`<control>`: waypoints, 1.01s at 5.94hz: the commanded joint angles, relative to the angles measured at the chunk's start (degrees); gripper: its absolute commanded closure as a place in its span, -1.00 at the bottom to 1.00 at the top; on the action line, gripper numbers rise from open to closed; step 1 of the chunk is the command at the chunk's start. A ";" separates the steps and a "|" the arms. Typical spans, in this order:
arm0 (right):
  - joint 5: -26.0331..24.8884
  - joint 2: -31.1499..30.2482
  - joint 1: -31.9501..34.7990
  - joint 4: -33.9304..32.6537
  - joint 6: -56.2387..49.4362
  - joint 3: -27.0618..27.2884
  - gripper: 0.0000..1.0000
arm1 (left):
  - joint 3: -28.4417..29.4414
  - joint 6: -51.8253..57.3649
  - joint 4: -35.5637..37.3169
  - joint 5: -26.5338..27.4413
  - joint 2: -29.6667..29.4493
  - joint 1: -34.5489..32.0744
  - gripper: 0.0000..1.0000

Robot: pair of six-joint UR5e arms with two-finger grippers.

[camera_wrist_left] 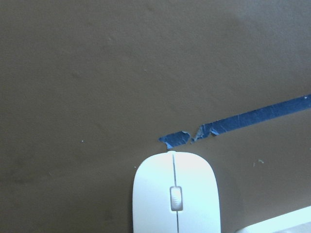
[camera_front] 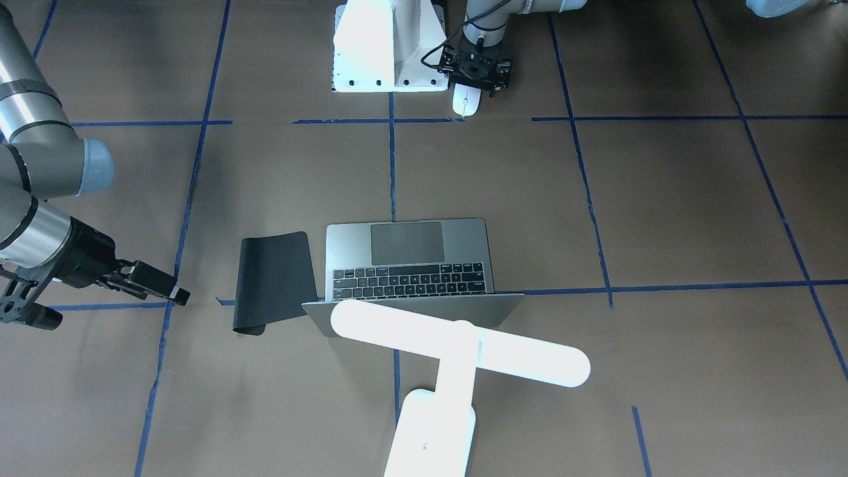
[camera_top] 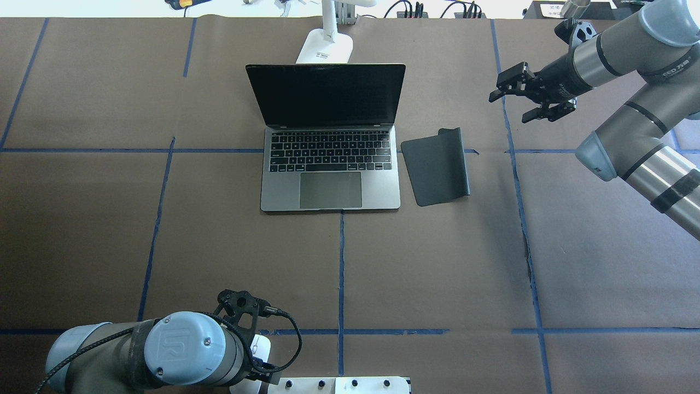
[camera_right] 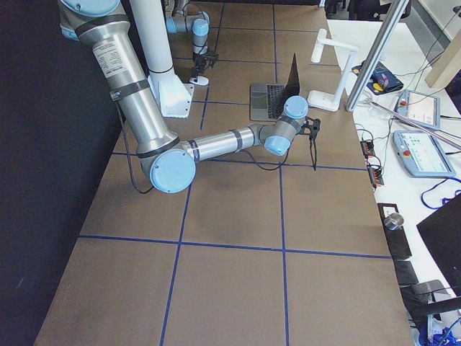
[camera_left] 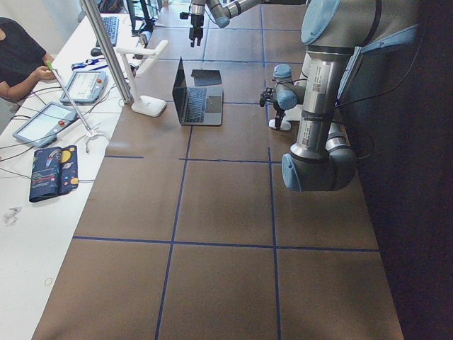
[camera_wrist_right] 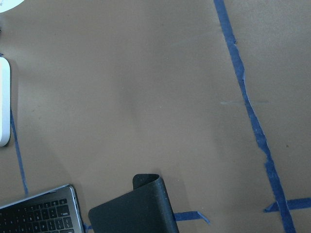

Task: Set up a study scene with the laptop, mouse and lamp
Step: 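Release the pad and raise the right gripper while the left grasps the mouse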

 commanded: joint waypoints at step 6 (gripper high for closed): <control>0.00 -0.58 -0.08 0.11 0.00 0.17 -1.00 | 1.87 0.02 0.11 -0.18 -2.06 -0.65 1.00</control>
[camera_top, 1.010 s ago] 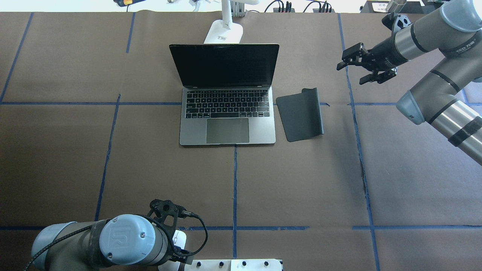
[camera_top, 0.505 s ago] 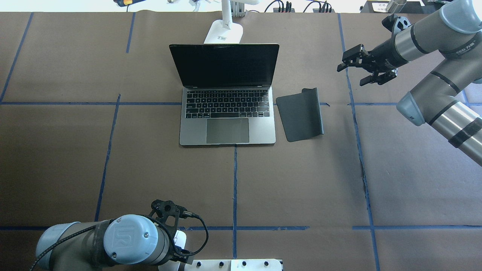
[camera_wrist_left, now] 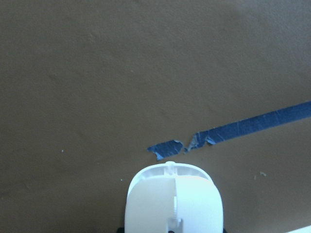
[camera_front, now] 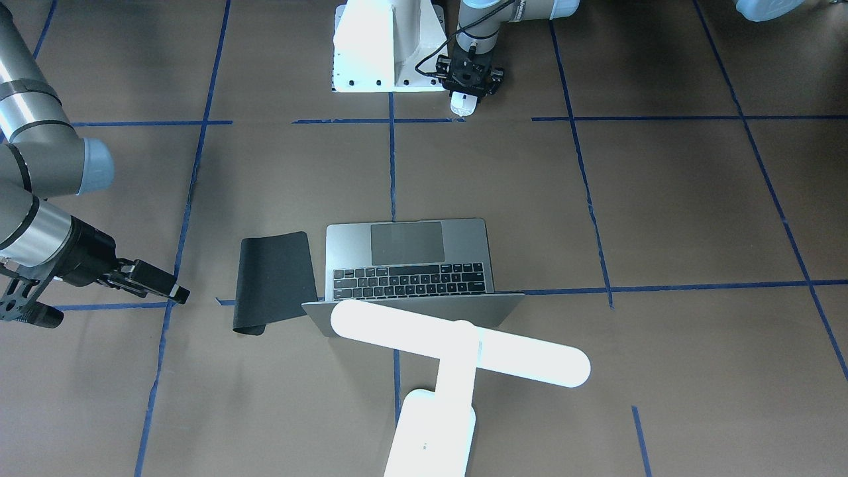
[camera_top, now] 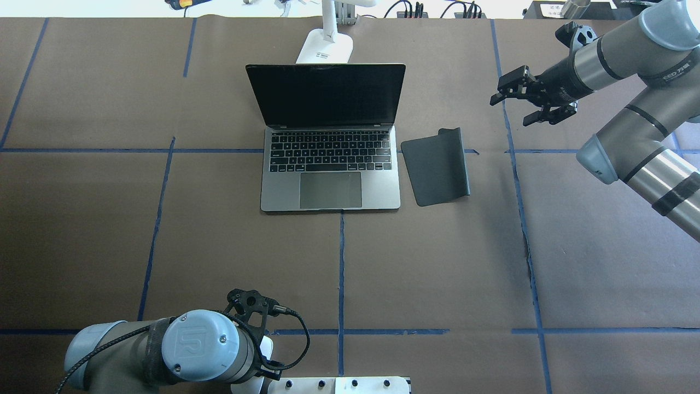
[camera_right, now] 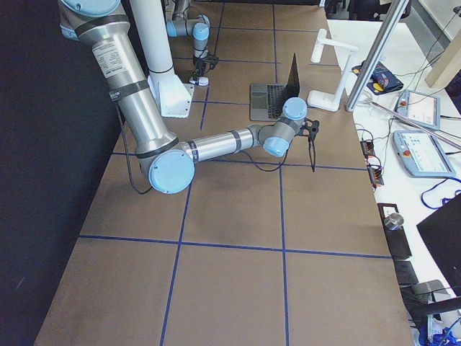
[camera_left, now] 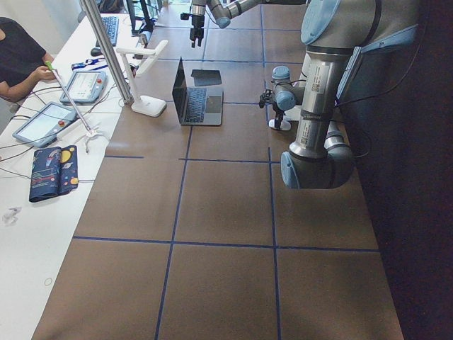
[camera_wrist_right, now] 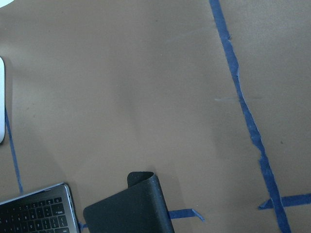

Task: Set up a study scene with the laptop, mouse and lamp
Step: 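Carry the white mouse with the left gripper over the mouse pad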

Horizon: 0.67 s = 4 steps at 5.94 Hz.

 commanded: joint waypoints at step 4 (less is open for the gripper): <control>0.00 -1.72 0.59 -0.09 0.00 2.69 -1.00 | 1.17 2.40 0.00 -0.02 -10.97 -7.89 1.00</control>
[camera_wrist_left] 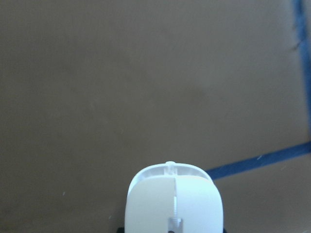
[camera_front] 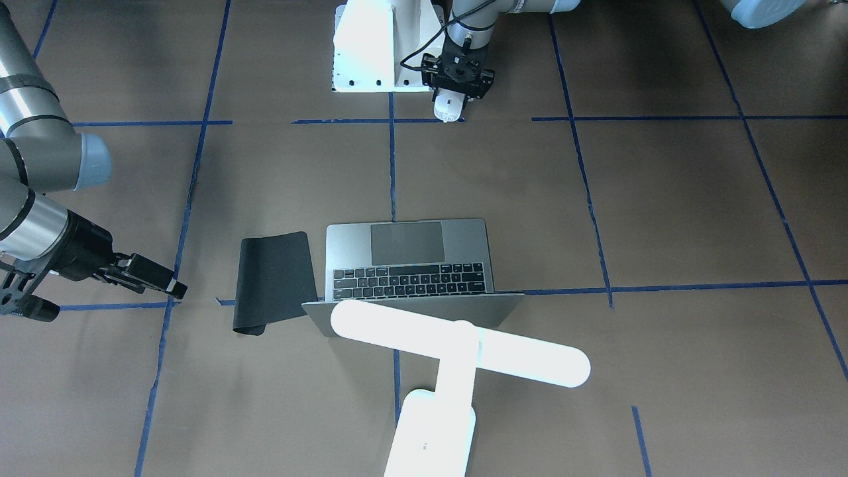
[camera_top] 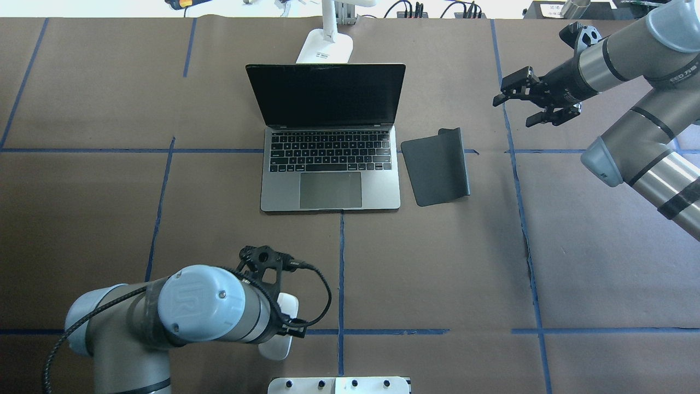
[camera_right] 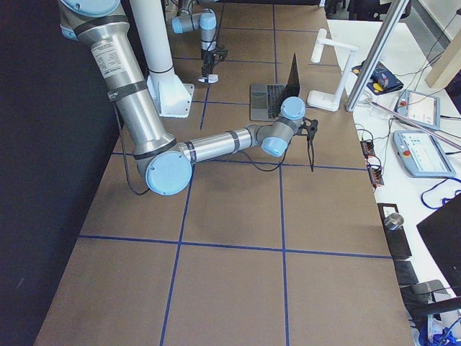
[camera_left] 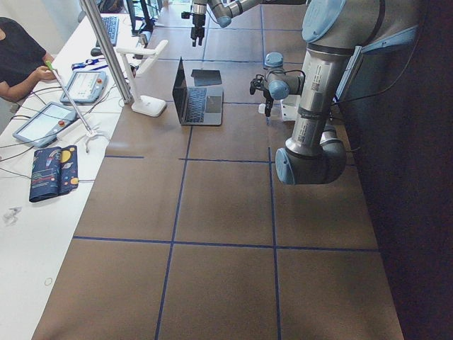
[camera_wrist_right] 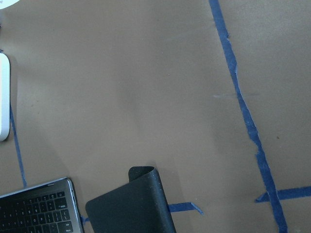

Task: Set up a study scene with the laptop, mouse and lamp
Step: 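Carry the white mouse with the left gripper over the mouse pad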

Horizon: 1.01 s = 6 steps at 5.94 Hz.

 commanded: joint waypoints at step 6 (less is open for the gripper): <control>0.00 -5.43 2.24 0.17 -2.54 3.23 -1.00 | 48.83 0.10 -13.01 -0.23 -40.41 -9.17 1.00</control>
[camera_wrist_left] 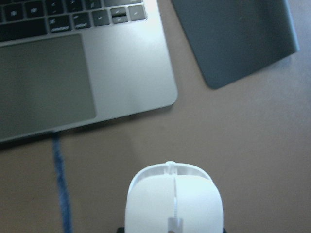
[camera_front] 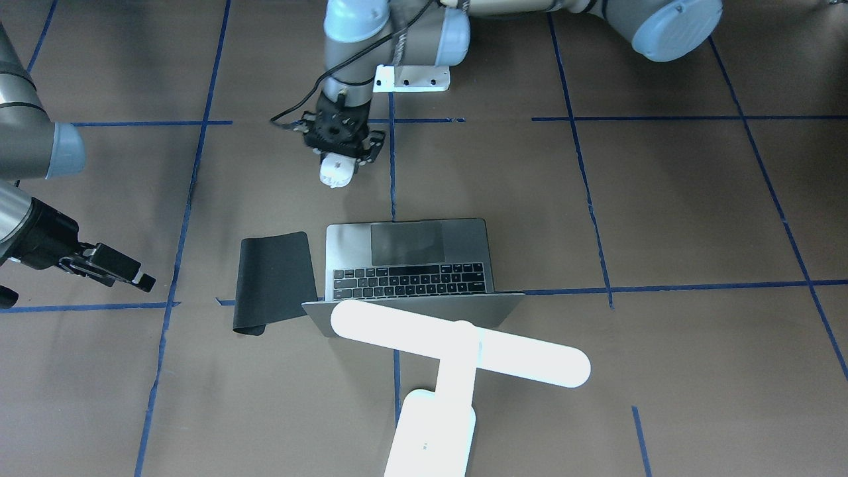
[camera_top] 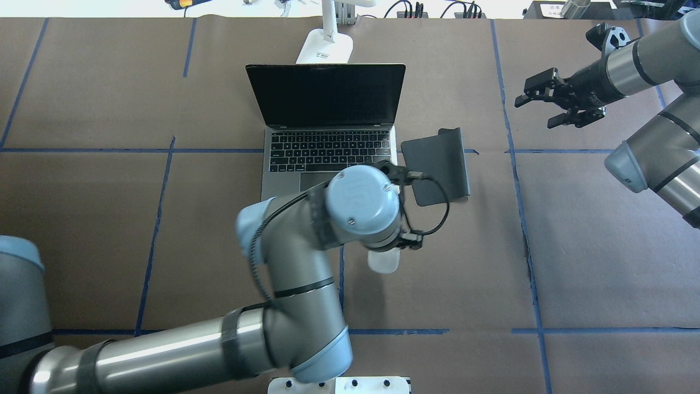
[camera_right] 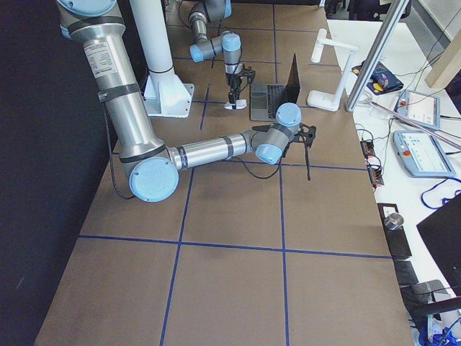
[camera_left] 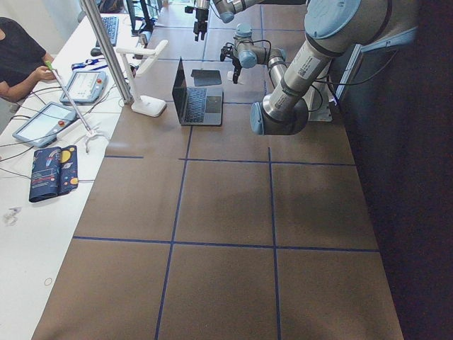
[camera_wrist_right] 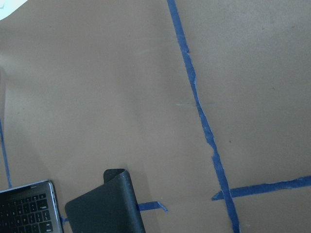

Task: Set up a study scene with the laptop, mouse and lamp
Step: 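Carry the white mouse with the left gripper over the mouse pad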

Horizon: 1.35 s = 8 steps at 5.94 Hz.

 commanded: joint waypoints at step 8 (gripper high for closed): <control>-0.33 -3.99 -0.02 0.18 -2.61 1.94 -1.00 | 45.49 -6.94 -26.09 11.06 -21.60 -3.55 0.73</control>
